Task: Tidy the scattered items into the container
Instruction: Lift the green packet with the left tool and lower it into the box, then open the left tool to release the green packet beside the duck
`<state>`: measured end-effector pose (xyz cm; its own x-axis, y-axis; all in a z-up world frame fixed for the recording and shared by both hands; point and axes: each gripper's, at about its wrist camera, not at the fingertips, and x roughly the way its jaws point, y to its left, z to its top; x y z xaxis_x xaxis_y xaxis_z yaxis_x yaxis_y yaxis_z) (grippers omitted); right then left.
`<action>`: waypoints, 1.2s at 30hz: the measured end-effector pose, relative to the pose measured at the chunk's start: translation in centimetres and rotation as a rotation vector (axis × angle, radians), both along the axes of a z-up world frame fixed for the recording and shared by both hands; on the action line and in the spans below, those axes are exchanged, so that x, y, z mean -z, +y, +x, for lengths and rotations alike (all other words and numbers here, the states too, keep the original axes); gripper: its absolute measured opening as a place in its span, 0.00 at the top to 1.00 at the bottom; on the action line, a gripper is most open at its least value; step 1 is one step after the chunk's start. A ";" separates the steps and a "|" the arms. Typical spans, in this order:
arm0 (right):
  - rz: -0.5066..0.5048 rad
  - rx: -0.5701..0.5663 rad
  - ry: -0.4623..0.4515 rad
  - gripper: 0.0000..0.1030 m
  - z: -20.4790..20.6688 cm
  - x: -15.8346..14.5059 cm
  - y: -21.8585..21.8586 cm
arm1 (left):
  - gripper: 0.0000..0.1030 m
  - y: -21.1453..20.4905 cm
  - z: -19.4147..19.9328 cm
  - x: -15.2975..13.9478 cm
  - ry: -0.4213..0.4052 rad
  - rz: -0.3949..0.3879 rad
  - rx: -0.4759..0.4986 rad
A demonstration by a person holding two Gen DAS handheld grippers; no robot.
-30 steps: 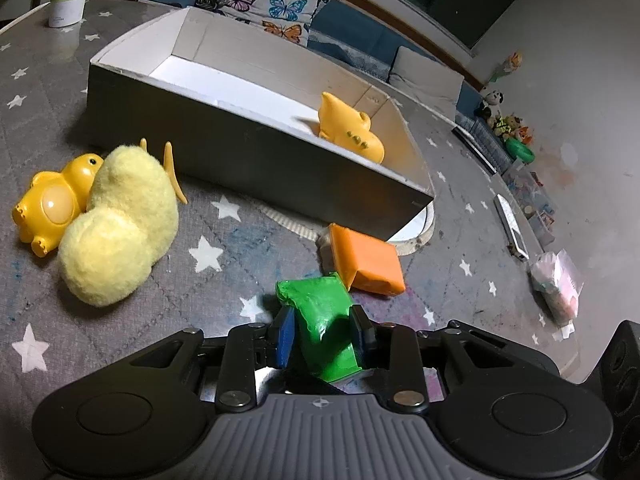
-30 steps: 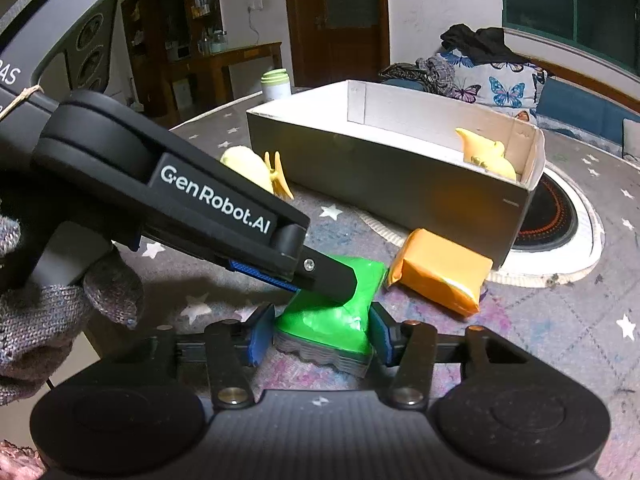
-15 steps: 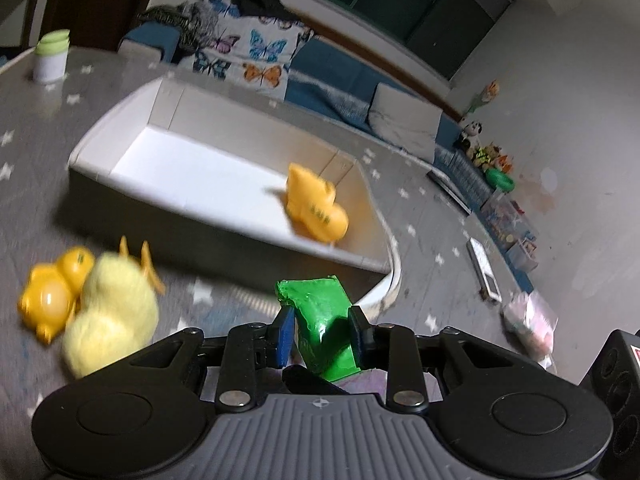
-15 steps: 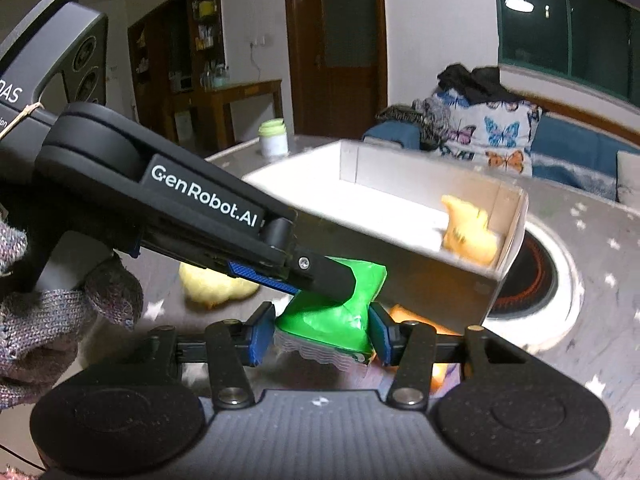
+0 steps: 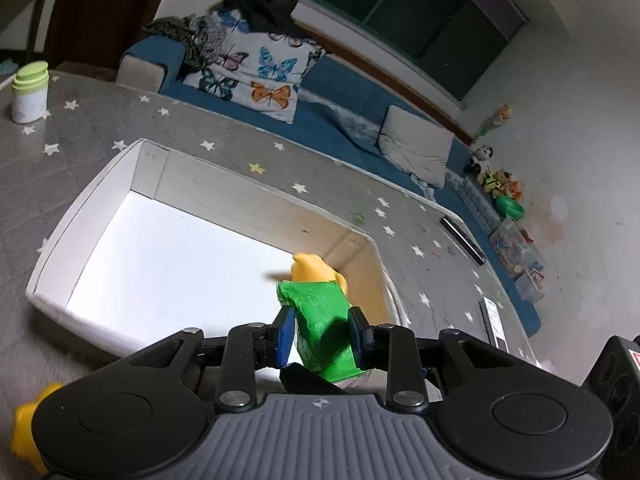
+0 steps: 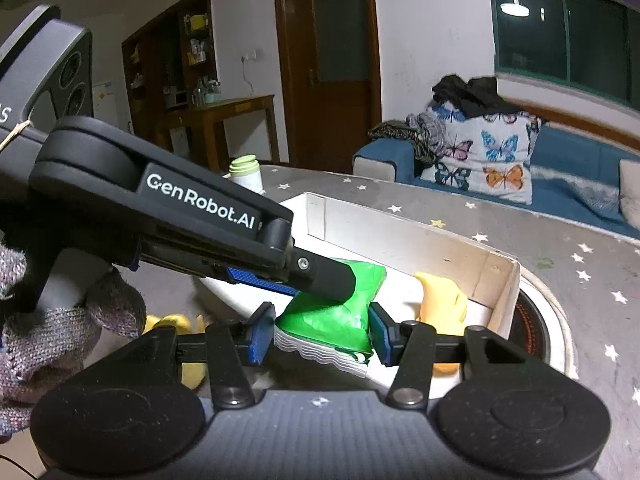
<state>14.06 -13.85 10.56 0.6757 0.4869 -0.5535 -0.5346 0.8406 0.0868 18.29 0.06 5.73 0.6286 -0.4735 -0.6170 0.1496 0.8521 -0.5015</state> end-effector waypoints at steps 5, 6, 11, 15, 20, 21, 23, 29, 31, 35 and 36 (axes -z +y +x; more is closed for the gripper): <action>0.002 -0.004 0.084 0.51 4.6 1.4 0.2 | 0.70 0.2 3.4 1.7 0.059 0.005 -0.011; 0.002 -0.003 0.098 0.51 5.2 1.7 0.2 | 0.70 0.2 4.1 2.1 0.076 0.004 -0.013; -0.005 0.000 0.181 0.51 8.6 3.7 0.4 | 0.70 0.7 6.3 3.8 0.136 -0.015 -0.026; -0.028 -0.007 0.222 0.51 10.0 4.7 0.8 | 0.70 0.8 7.2 4.8 0.164 -0.018 -0.027; -0.074 -0.007 0.250 0.51 10.8 5.8 1.6 | 0.70 1.0 7.5 5.5 0.185 -0.020 -0.029; -0.079 -0.009 0.253 0.51 10.8 5.9 1.8 | 0.70 1.0 7.4 5.4 0.184 -0.020 -0.030; -0.087 -0.007 0.258 0.50 10.8 6.1 1.9 | 0.69 1.1 7.3 5.3 0.181 -0.021 -0.030; -0.098 -0.002 0.247 0.50 10.4 5.9 2.0 | 0.69 1.4 6.8 5.1 0.175 -0.022 -0.033; -0.098 0.004 0.233 0.48 10.1 5.6 1.8 | 0.69 1.5 6.7 5.0 0.172 -0.022 -0.034; -0.089 0.019 0.188 0.38 8.9 4.6 1.2 | 0.69 1.5 5.8 4.1 0.143 -0.020 -0.031; -0.086 0.022 0.176 0.37 8.5 4.3 1.1 | 0.69 1.5 5.5 3.9 0.134 -0.019 -0.030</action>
